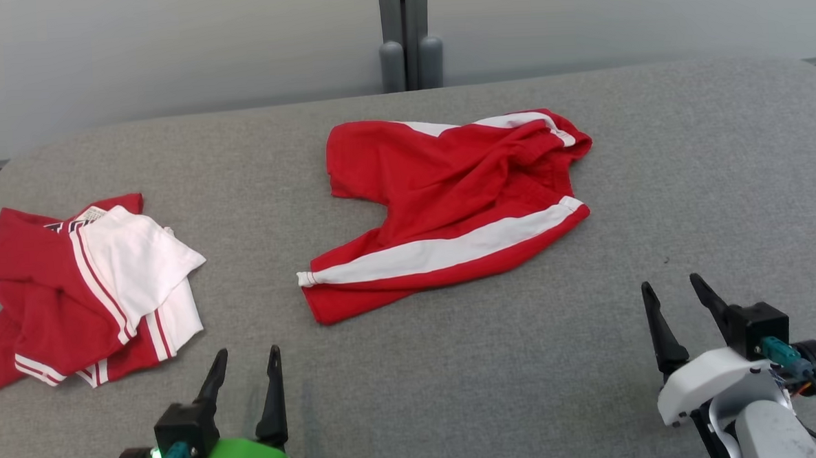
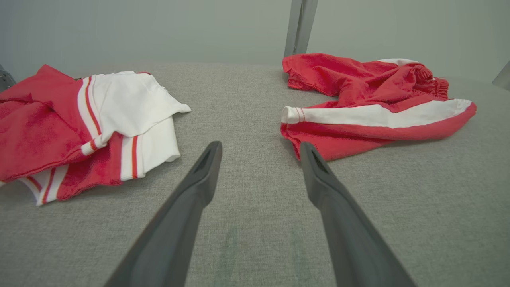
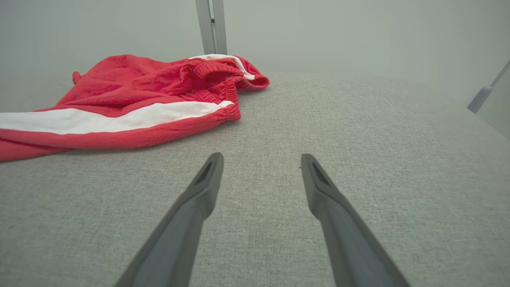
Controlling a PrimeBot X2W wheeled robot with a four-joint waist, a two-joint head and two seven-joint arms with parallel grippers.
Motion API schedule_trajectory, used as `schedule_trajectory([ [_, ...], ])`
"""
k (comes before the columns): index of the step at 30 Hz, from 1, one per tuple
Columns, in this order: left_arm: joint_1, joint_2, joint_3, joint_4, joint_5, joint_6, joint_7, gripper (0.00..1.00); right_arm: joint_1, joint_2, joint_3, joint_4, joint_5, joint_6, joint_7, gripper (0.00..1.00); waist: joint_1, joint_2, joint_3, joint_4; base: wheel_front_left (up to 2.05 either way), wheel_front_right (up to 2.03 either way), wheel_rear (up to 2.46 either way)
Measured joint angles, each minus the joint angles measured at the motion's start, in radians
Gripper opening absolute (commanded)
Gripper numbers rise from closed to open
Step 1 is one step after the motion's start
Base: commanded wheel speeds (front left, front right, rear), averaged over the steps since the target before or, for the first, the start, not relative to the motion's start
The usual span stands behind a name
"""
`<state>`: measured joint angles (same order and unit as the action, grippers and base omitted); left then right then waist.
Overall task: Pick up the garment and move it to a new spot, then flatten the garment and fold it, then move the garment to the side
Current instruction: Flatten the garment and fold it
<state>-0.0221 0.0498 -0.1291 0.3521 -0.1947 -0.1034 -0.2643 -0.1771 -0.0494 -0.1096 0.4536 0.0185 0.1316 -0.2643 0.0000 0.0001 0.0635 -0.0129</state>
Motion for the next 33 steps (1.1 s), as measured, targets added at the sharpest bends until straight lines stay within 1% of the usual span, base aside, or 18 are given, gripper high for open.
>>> schedule_trajectory([
  [6,-0.115,0.000,-0.029,0.013,-0.012,-0.013,0.000,1.00,-0.053,0.000,0.030,-0.028,0.009,0.000,0.000,1.00,0.0000,0.0000,0.059,-0.002,0.00,0.00,0.00],
  [14,-0.247,0.000,-0.069,0.080,-0.044,-0.024,0.000,1.00,-0.108,0.000,0.061,-0.053,0.022,0.000,0.000,1.00,0.0000,0.0000,0.157,-0.014,0.00,0.00,0.00],
  [18,-0.277,0.008,-0.104,0.109,-0.065,-0.025,0.000,1.00,-0.126,0.000,0.070,-0.056,0.026,0.000,0.000,1.00,0.0000,0.0000,0.198,-0.026,0.00,0.00,0.00],
  [21,-0.287,0.027,-0.112,0.124,-0.093,-0.025,0.000,1.00,-0.131,0.000,0.073,-0.059,0.027,0.000,0.000,1.00,0.0000,0.0000,0.221,-0.036,0.00,0.00,0.00],
  [29,-0.307,0.053,-0.143,0.136,-0.129,-0.025,0.000,1.00,-0.141,0.000,0.070,-0.064,0.026,0.000,0.000,1.00,0.0000,0.0000,0.251,-0.051,0.00,0.00,0.00],
  [31,-0.312,0.056,-0.142,0.133,-0.133,-0.025,0.000,0.71,-0.142,0.000,0.070,-0.064,0.026,0.000,0.000,1.00,0.0000,0.0000,0.250,-0.050,0.00,0.00,0.00],
  [32,-0.313,0.056,-0.142,0.131,-0.135,-0.025,0.000,0.38,-0.142,0.000,0.070,-0.064,0.026,0.000,0.000,1.00,0.0000,0.0000,0.251,-0.050,0.00,0.00,0.00],
  [33,-0.313,0.056,-0.144,0.129,-0.135,-0.025,0.000,0.26,-0.142,0.000,0.071,-0.063,0.026,0.000,0.000,1.00,0.0000,0.0000,0.251,-0.049,0.00,0.00,0.00],
])
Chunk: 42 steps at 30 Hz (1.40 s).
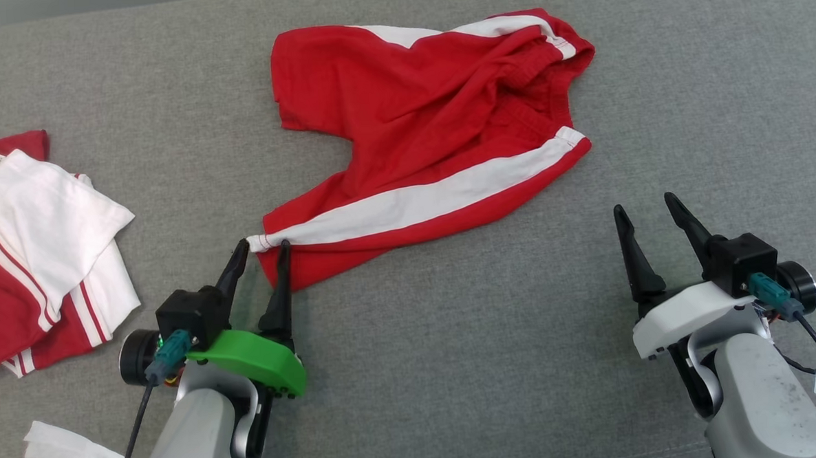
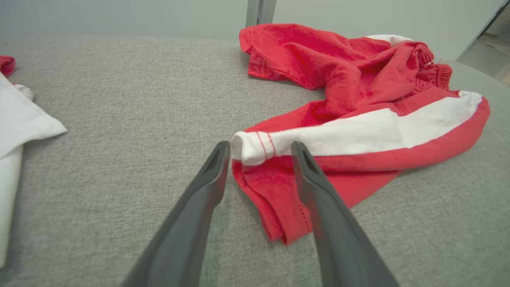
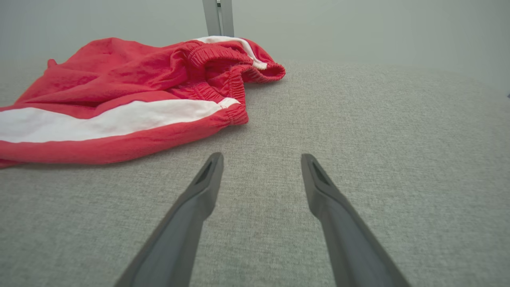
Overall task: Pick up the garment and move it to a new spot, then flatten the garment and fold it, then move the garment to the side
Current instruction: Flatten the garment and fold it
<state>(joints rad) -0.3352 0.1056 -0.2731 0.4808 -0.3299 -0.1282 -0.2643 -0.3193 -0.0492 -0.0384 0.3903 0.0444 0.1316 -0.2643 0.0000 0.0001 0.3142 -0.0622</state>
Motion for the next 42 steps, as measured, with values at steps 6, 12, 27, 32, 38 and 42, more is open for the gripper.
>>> schedule_trajectory([
  [6,-0.002,0.002,-0.011,-0.038,-0.002,0.000,0.000,0.00,-0.007,0.000,0.000,0.002,-0.001,0.000,0.000,1.00,0.0000,0.0000,-0.001,0.009,0.00,0.00,0.00],
  [12,0.032,-0.013,0.019,-0.127,0.015,0.000,0.000,0.00,-0.109,0.000,0.015,0.029,-0.036,0.000,0.000,1.00,0.0000,0.0000,-0.003,0.041,0.00,0.00,0.00],
  [27,0.092,-0.030,0.031,-0.126,0.037,0.000,0.000,0.00,-0.274,0.000,0.057,0.311,-0.007,0.000,0.000,1.00,0.0000,0.0000,0.000,0.109,0.00,0.00,0.00],
  [32,0.095,-0.034,0.033,-0.123,0.042,0.000,0.000,0.00,-0.282,0.000,0.076,0.365,-0.003,0.000,0.000,1.00,0.0000,0.0000,0.003,0.122,0.00,0.00,0.00],
  [38,0.096,-0.037,0.035,-0.121,0.044,-0.001,0.000,0.00,-0.285,0.000,0.096,0.370,0.003,0.000,0.000,0.75,0.0000,-0.0001,0.002,0.128,0.00,0.00,0.00],
  [42,0.098,-0.038,0.036,-0.120,0.045,-0.001,0.000,0.00,-0.281,0.000,0.109,0.367,0.009,0.000,0.000,0.38,0.0000,0.0000,-0.001,0.127,0.00,0.00,0.00],
])
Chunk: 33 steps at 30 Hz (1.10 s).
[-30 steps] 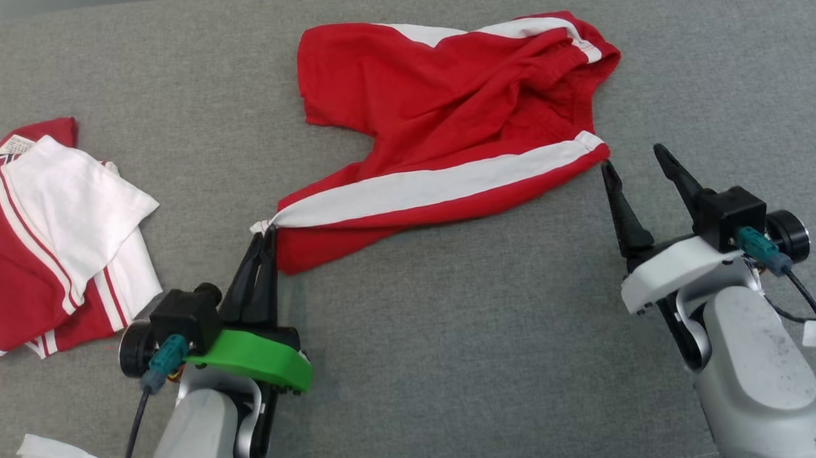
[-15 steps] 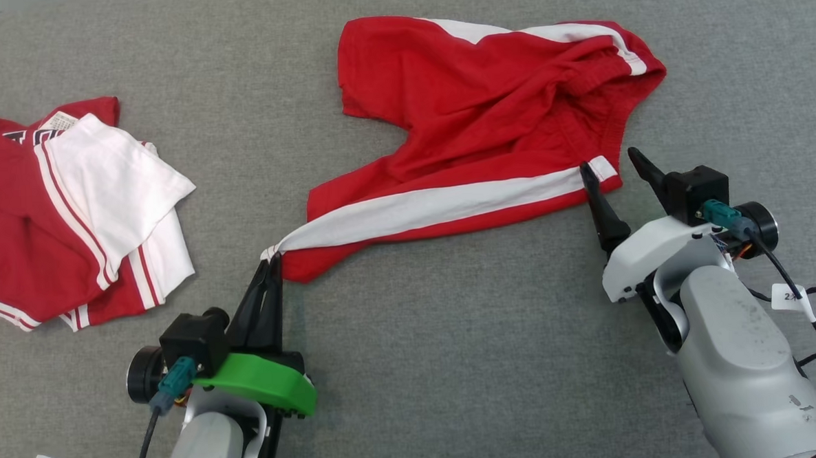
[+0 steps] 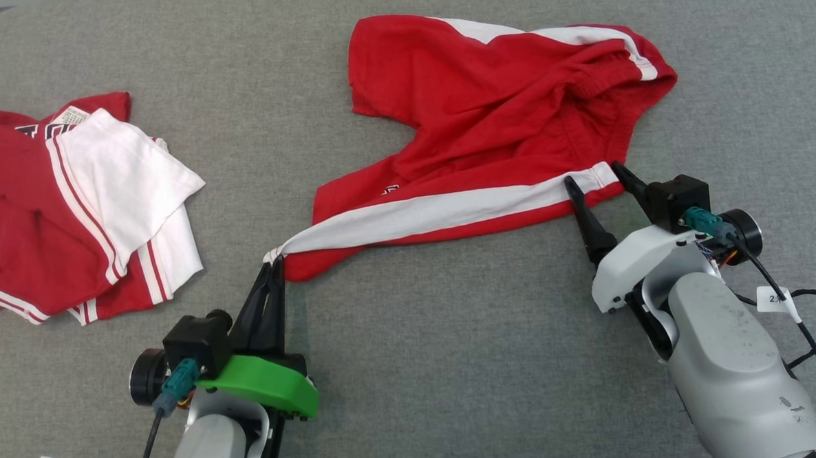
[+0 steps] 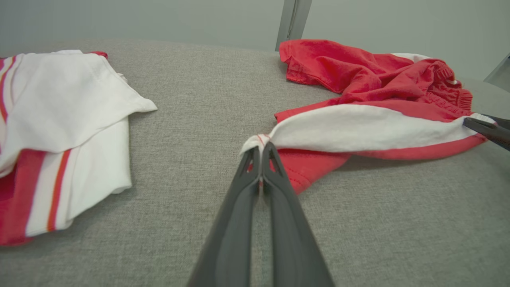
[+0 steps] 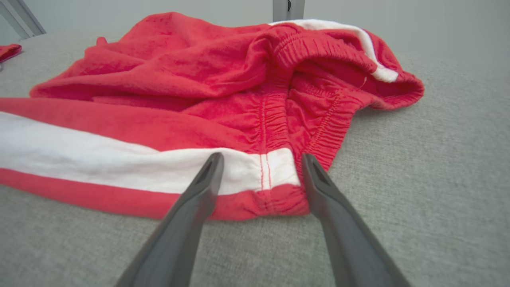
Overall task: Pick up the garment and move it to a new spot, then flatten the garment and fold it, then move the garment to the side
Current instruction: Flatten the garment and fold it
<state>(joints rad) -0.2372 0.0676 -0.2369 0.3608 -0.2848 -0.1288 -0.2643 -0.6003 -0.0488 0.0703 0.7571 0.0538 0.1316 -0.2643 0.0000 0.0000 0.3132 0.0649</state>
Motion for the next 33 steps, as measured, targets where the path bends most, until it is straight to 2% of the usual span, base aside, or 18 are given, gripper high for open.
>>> schedule_trajectory([
  [2,0.001,0.000,0.000,0.001,0.001,0.000,0.000,0.00,0.003,0.000,0.004,-0.004,0.000,0.000,0.000,0.19,0.0000,0.0000,-0.002,-0.002,0.00,0.00,0.00],
  [3,0.002,0.000,0.000,0.001,0.001,0.000,0.000,0.00,0.006,0.000,0.005,-0.006,0.002,0.000,0.000,0.15,0.0000,0.0000,-0.003,-0.003,0.00,0.00,0.00],
  [4,0.002,-0.001,0.000,0.001,0.001,0.000,0.000,0.00,0.009,0.000,0.005,-0.007,0.004,0.000,0.000,0.02,0.0000,0.0000,-0.004,-0.004,0.00,0.00,0.00],
  [5,0.002,-0.001,-0.001,0.002,0.001,0.000,0.000,0.00,0.012,0.000,0.006,-0.007,0.006,0.000,0.000,0.00,0.0000,0.0000,-0.004,-0.004,0.00,0.00,0.00],
  [16,0.005,-0.002,0.005,0.004,0.006,0.000,0.000,0.00,0.034,-0.003,-0.005,-0.060,0.021,0.000,0.000,0.00,0.0000,0.0000,-0.019,-0.006,0.00,0.00,0.00],
  [24,0.013,0.012,0.012,-0.075,0.021,0.000,0.000,0.00,0.092,-0.002,0.005,-0.226,0.103,0.000,0.000,0.00,0.0000,0.0000,-0.069,-0.015,0.00,0.00,0.00],
  [28,-0.002,0.050,0.021,-0.161,0.031,0.000,0.000,0.00,0.115,-0.004,0.025,-0.338,0.193,0.000,0.000,0.00,0.0000,0.0000,-0.108,-0.026,0.00,0.00,0.00],
  [33,-0.080,0.150,0.041,-0.270,0.037,0.000,0.000,0.00,0.117,-0.055,0.077,-0.485,0.315,0.000,0.001,0.00,0.0000,0.0000,-0.161,-0.048,0.00,0.00,0.00],
])
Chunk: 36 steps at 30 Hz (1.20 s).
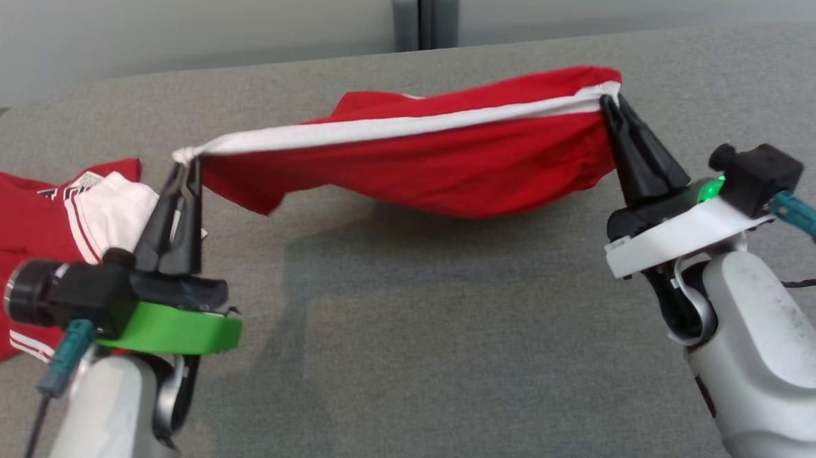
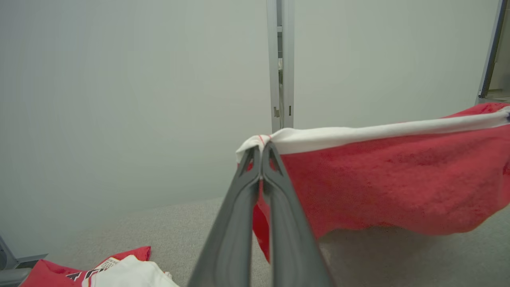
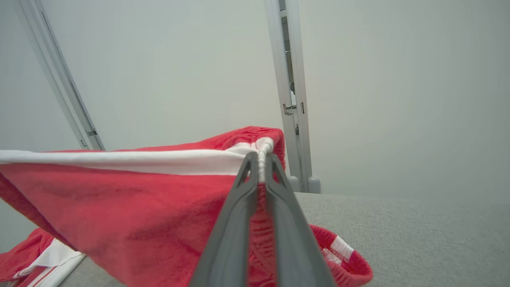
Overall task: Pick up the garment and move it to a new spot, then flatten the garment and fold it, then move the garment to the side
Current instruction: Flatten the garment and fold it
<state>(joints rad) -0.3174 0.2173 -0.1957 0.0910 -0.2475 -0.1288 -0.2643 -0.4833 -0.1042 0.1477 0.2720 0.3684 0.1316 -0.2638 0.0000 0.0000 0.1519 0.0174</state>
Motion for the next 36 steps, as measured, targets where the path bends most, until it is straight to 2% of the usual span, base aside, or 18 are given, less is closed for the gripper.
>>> schedule_trajectory([
  [6,-0.130,0.124,-0.002,-0.101,-0.059,0.000,0.000,0.00,-0.066,-0.091,0.008,-0.188,0.144,0.000,0.035,0.00,0.0000,0.0000,-0.048,-0.037,0.00,0.00,0.00],
  [9,-0.221,0.182,-0.012,-0.131,-0.115,-0.002,0.033,0.00,-0.130,-0.135,-0.016,-0.292,0.175,0.000,0.121,0.00,0.0000,0.0000,-0.055,-0.060,0.00,0.00,0.00],
  [14,-0.383,0.239,-0.036,-0.118,-0.188,-0.003,0.124,0.00,-0.234,-0.163,-0.035,-0.339,0.190,0.000,0.289,0.00,0.0000,0.0000,-0.025,-0.077,0.00,0.00,0.00],
  [18,-0.476,0.243,-0.077,-0.015,-0.231,-0.003,0.170,0.00,-0.321,-0.156,-0.019,-0.278,0.155,0.000,0.350,0.00,0.0000,0.0000,0.027,-0.086,0.00,0.00,0.00],
  [21,-0.528,0.229,-0.107,0.089,-0.243,-0.003,0.172,0.00,-0.387,-0.140,0.003,-0.193,0.113,0.000,0.343,0.00,0.0000,0.0000,0.077,-0.086,0.00,0.00,0.00],
  [25,-0.646,0.212,-0.106,0.225,-0.204,0.003,0.092,0.00,-0.521,-0.112,0.015,-0.054,0.015,0.000,0.232,0.00,0.0001,0.0000,0.146,-0.084,0.00,0.00,0.00],
  [30,-0.790,0.187,-0.082,0.260,-0.147,0.026,0.012,0.00,-0.664,-0.097,-0.020,0.059,-0.084,0.001,0.049,0.00,0.0000,0.0000,0.204,-0.076,0.00,0.00,0.00],
  [33,-0.780,0.171,-0.071,0.263,-0.134,0.027,0.006,0.00,-0.661,-0.091,-0.016,0.108,-0.101,0.001,0.018,0.00,0.0001,0.0000,0.208,-0.063,0.00,0.00,0.00],
  [36,-0.663,0.158,-0.067,0.266,-0.134,0.023,0.002,0.00,-0.577,-0.099,0.032,0.150,-0.109,0.001,0.008,0.00,0.0001,0.0000,0.189,-0.055,0.00,0.00,0.00],
])
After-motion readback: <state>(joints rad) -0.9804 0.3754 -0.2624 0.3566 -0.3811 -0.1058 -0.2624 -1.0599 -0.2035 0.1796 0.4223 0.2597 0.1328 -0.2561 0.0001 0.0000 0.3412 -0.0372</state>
